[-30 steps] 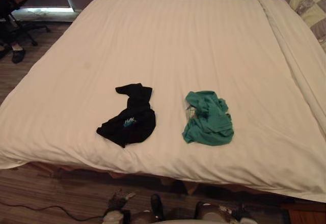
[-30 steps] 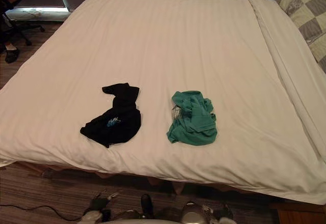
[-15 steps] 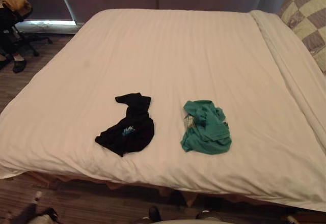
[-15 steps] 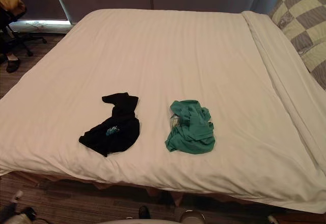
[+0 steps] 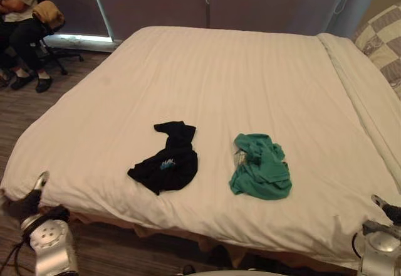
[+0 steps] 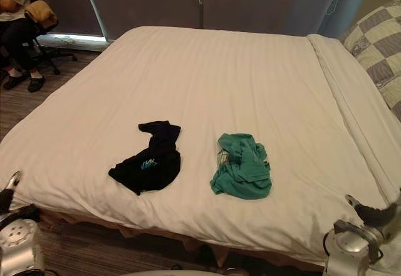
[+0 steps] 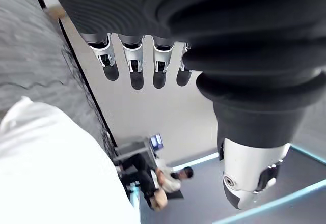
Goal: Tidy the bed and pick cloth on bed and put in laundry
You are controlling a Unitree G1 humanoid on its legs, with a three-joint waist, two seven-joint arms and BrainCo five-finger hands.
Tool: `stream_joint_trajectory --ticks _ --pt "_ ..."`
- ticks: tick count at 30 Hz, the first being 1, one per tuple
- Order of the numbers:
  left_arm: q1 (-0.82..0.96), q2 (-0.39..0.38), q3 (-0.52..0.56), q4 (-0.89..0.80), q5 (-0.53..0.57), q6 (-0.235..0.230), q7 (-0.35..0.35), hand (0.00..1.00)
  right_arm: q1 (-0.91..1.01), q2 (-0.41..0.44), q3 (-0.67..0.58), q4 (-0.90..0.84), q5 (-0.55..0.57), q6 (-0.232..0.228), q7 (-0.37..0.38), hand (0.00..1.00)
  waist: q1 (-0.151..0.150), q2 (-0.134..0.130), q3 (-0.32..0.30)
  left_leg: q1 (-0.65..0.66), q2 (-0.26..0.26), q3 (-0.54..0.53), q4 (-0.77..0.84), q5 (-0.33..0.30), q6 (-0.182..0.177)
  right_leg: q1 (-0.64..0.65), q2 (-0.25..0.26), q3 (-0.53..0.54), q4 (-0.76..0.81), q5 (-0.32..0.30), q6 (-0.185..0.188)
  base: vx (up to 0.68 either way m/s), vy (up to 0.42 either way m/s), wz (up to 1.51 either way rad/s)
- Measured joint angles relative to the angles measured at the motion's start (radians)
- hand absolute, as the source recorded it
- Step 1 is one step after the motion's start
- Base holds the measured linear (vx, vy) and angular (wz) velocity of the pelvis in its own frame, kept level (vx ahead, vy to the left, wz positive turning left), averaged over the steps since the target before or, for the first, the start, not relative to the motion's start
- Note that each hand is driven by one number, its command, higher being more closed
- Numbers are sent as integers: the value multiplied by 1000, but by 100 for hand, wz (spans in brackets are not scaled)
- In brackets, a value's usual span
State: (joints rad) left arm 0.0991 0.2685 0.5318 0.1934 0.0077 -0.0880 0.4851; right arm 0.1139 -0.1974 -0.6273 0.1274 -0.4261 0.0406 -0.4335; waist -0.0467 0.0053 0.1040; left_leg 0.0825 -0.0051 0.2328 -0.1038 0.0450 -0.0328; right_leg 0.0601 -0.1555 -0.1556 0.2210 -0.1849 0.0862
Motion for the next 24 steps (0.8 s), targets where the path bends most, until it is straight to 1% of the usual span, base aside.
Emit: stream_joint_trajectory --ticks 2,4,7,8,9,10,11,13,14,17,18,22,23,24 --pt "-6 -7 -38 -17 4 -8 -20 0 -11 -32 54 -5 -8 -2 11 0 -3 11 25 -17 4 6 0 0 0 -20 3 12 -1 11 -2 -113 24 -11" --pt "-45 -7 -90 -40 6 -11 -48 0 -41 -69 109 -30 -8 -3 27 0 -6 24 79 -47 8 18 1 8 -6 -56 7 22 2 26 6 -124 27 -6" --pt "-127 1 -133 -44 14 -13 -57 0 -101 -111 168 -36 -8 -14 36 0 -16 32 120 -99 10 20 2 26 -3 -109 4 20 11 40 7 -88 30 8" --pt "-176 26 -165 -44 25 -15 -67 0 -149 -132 206 -36 -8 -21 44 0 -22 32 137 -129 11 23 7 41 4 -147 1 21 24 43 8 -21 29 6" --pt "-205 41 -187 -44 30 -16 -68 0 -170 -141 223 -36 -8 -27 44 0 -22 31 145 -139 12 26 7 48 0 -166 0 23 30 44 8 16 24 -3" --pt "-242 62 -218 -44 39 -18 -67 0 -199 -150 245 -36 -8 -34 44 0 -18 29 161 -147 12 36 8 55 -1 -185 -1 31 43 44 8 41 1 -17" --pt "-287 88 -262 -42 46 -19 -68 0 -244 -165 286 -36 -8 -36 44 0 -11 29 183 -158 11 50 8 63 9 -210 -1 47 57 44 8 32 -6 -23" --pt "-340 107 -310 -29 58 -22 -69 0 -291 -173 322 -36 -8 -42 44 0 -10 32 197 -183 10 61 20 67 14 -239 -4 56 65 44 8 31 -18 -14" --pt "-394 118 -342 2 75 -26 -69 0 -324 -173 345 -36 -8 -47 44 0 -10 32 221 -203 10 72 48 64 17 -251 -5 63 74 44 8 40 -33 -7" --pt "-496 138 -397 80 93 -25 -70 0 -374 -175 394 -36 -8 -65 44 0 -19 33 259 -239 16 88 70 64 17 -293 -5 81 91 44 7 28 -37 -8" --pt "-511 141 -409 96 96 -25 -70 0 -379 -175 401 -36 -8 -67 44 0 -19 33 262 -247 18 93 73 64 17 -301 -4 85 93 45 6 17 -57 -19" --pt "-578 144 -478 144 124 -16 -72 0 -392 -185 429 -37 -8 -74 42 0 -29 39 314 -267 30 129 87 59 22 -341 9 124 102 49 1 19 -79 -26" --pt "-589 144 -487 158 124 -15 -72 0 -390 -186 431 -37 -8 -74 42 0 -29 40 316 -273 31 132 87 58 23 -352 12 132 107 50 1 19 -65 -25" --pt "-607 144 -496 184 129 -8 -73 0 -391 -186 440 -37 -8 -74 42 0 -40 42 325 -284 33 140 89 58 23 -369 13 139 111 51 0 20 -53 -17"
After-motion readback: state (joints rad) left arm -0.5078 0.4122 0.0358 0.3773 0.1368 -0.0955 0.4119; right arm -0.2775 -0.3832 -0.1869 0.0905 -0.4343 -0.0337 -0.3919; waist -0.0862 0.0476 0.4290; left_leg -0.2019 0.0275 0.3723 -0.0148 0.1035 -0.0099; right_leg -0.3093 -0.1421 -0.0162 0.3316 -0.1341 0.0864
